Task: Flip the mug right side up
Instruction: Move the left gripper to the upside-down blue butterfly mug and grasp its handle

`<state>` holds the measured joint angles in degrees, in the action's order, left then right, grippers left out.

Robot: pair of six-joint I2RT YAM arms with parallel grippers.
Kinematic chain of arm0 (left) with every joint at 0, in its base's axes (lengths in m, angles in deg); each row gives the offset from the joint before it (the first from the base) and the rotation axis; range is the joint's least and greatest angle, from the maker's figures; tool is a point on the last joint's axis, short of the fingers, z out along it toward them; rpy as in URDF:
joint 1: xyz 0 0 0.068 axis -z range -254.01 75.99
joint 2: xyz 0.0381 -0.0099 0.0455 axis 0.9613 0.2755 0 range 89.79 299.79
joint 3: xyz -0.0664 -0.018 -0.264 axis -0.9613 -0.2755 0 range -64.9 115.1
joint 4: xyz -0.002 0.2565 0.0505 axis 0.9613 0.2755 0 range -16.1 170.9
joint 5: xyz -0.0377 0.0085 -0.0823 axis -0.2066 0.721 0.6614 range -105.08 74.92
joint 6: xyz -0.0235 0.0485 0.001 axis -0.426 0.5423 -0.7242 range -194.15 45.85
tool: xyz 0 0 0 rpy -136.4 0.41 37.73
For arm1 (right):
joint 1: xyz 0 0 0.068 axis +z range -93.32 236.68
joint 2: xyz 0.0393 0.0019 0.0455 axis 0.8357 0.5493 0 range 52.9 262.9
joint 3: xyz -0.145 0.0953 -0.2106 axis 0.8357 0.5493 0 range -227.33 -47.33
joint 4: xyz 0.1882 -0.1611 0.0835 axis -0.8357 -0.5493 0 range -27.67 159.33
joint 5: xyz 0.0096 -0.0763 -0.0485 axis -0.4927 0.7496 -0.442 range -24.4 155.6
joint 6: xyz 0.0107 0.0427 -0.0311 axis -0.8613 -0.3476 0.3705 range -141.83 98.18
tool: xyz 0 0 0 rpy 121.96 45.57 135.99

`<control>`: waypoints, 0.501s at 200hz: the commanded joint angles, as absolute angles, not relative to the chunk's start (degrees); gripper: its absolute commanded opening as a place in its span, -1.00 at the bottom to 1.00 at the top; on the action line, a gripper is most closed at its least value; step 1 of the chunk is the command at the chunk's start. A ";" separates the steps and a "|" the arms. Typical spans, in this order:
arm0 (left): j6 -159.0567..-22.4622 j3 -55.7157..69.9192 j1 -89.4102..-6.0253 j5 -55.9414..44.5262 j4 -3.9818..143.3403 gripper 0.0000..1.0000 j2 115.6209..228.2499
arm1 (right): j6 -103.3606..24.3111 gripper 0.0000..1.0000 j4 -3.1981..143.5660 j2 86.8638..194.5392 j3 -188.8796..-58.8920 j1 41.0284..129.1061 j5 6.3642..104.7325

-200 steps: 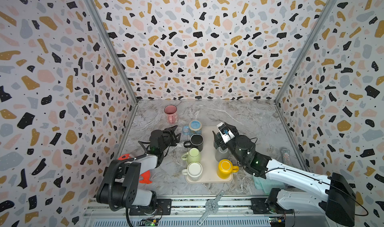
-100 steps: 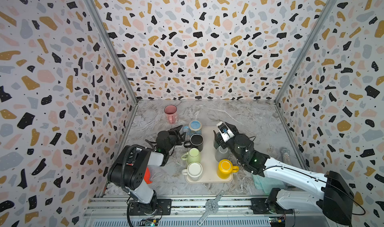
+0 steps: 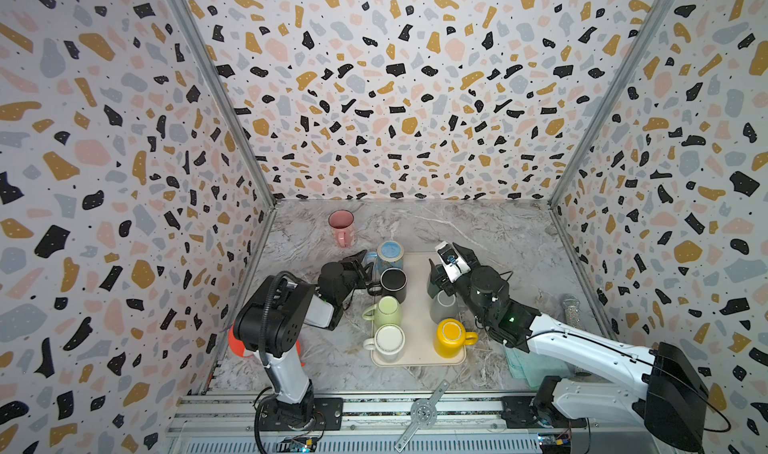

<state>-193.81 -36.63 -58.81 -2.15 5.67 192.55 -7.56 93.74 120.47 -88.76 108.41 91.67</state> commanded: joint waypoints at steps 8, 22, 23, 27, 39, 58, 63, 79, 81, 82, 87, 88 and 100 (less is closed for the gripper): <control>-207.96 -34.28 -58.20 -2.86 0.13 -0.02 194.17 | -7.52 0.50 93.93 119.96 -90.66 108.02 91.35; -208.22 -34.24 -58.12 -3.25 -0.56 -0.03 194.93 | -7.53 0.50 93.95 120.05 -90.72 107.93 91.31; -208.25 -34.19 -58.11 -3.28 -0.60 -0.04 194.96 | -7.56 0.49 93.95 120.05 -90.69 107.93 91.33; -208.27 -34.15 -58.13 -3.38 -0.71 -0.04 195.13 | -7.58 0.50 93.92 120.10 -90.75 107.92 91.35; -208.19 -33.90 -58.17 -3.40 -0.79 -0.06 195.63 | -7.65 0.50 93.79 120.07 -90.84 107.80 91.35; -208.40 -33.64 -58.13 -3.59 -1.10 -0.07 196.50 | -7.58 0.50 93.94 120.22 -90.92 107.79 91.34; -208.45 -33.65 -58.17 -3.71 -1.30 -0.08 196.73 | -7.50 0.50 93.83 120.22 -90.93 107.79 91.25; -208.62 -33.20 -58.13 -3.94 -1.73 -0.09 197.47 | -7.50 0.50 93.78 120.21 -90.93 107.72 91.35; -208.63 -33.13 -58.17 -3.92 -1.83 -0.09 197.59 | -7.54 0.50 93.79 120.22 -90.88 107.74 91.35; -208.63 -33.11 -58.14 -3.92 -1.89 -0.09 197.61 | -7.57 0.50 93.78 120.18 -90.86 107.75 91.35; -208.63 -33.00 -58.13 -3.94 -1.99 -0.09 197.99 | -7.55 0.50 93.81 120.22 -90.84 107.74 91.40; -208.63 -33.00 -58.16 -3.93 -2.02 -0.09 197.99 | -7.55 0.50 93.81 120.22 -90.84 107.74 91.40; -208.63 -32.49 -58.12 -3.83 -2.34 -0.10 198.54 | -7.52 0.50 93.76 120.21 -90.93 107.64 91.44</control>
